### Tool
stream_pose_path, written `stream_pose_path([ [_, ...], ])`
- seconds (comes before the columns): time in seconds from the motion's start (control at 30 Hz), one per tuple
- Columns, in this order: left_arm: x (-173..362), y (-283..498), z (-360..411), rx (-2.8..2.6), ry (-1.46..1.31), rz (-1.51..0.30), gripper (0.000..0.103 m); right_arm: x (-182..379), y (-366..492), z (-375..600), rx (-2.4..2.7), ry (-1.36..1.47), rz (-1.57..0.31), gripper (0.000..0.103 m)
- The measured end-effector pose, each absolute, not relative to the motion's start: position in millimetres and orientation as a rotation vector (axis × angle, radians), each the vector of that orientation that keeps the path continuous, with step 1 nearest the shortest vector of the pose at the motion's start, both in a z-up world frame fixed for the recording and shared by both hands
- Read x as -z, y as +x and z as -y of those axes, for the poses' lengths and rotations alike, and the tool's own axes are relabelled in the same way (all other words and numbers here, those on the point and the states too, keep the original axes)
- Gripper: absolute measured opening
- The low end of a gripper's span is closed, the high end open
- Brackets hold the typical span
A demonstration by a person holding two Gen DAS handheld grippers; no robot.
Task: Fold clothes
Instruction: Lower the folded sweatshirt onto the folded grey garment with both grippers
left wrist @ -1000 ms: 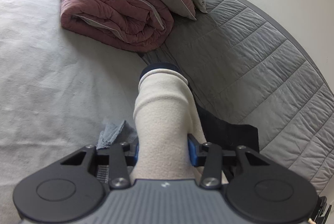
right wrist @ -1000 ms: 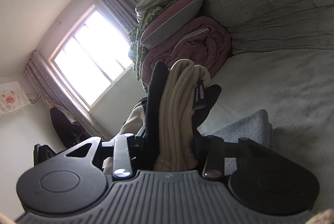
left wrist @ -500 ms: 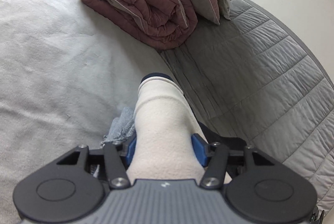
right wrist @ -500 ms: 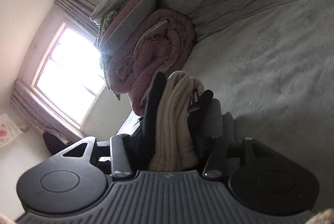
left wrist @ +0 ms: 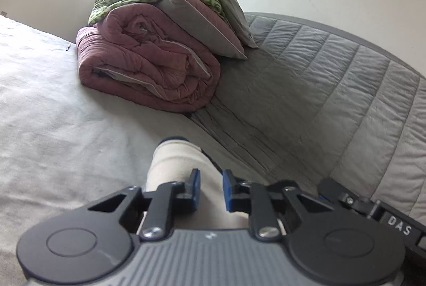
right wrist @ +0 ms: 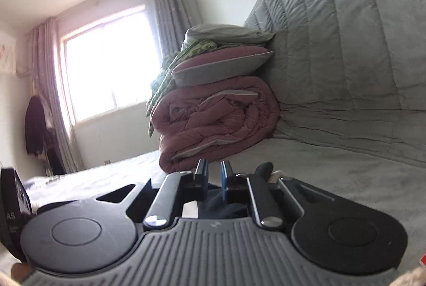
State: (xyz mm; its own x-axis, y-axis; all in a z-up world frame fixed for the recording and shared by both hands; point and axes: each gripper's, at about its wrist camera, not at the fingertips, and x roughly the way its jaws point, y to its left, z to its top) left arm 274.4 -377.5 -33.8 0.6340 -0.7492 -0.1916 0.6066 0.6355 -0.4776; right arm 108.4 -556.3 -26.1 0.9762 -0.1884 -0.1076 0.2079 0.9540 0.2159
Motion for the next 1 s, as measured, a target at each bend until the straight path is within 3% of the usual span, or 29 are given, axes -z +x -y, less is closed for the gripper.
stream_pose_path([
  [0.07, 48, 270, 379, 0.795, -0.362, -0.382, 0.014, 41, 126, 559, 0.296, 0.181, -0.206, 0.000],
  [0.1, 53, 269, 379, 0.805, -0.361, -0.381, 0.006, 46, 132, 563, 0.325, 0.185, -0.250, 0.000],
  [0.23, 58, 270, 378, 0.804, -0.390, -0.391, 0.005, 51, 134, 577, 0.341, 0.277, -0.311, 0.000],
  [0.53, 42, 263, 381, 0.776, -0.319, -0.380, 0.005, 46, 117, 591, 0.225, 0.448, -0.186, 0.000],
  [0.6, 37, 262, 378, 0.774, -0.336, -0.379, 0.008, 39, 112, 588, 0.223, 0.430, -0.157, 0.003],
  [0.67, 33, 262, 374, 0.771, -0.355, -0.379, 0.010, 32, 107, 585, 0.211, 0.415, -0.126, 0.013],
  [0.77, 31, 259, 370, 0.774, -0.357, -0.383, 0.017, 26, 102, 583, 0.161, 0.411, -0.100, 0.015],
  [1.0, 37, 254, 372, 0.765, -0.304, -0.395, 0.017, 43, 121, 582, 0.175, 0.391, -0.211, 0.013],
])
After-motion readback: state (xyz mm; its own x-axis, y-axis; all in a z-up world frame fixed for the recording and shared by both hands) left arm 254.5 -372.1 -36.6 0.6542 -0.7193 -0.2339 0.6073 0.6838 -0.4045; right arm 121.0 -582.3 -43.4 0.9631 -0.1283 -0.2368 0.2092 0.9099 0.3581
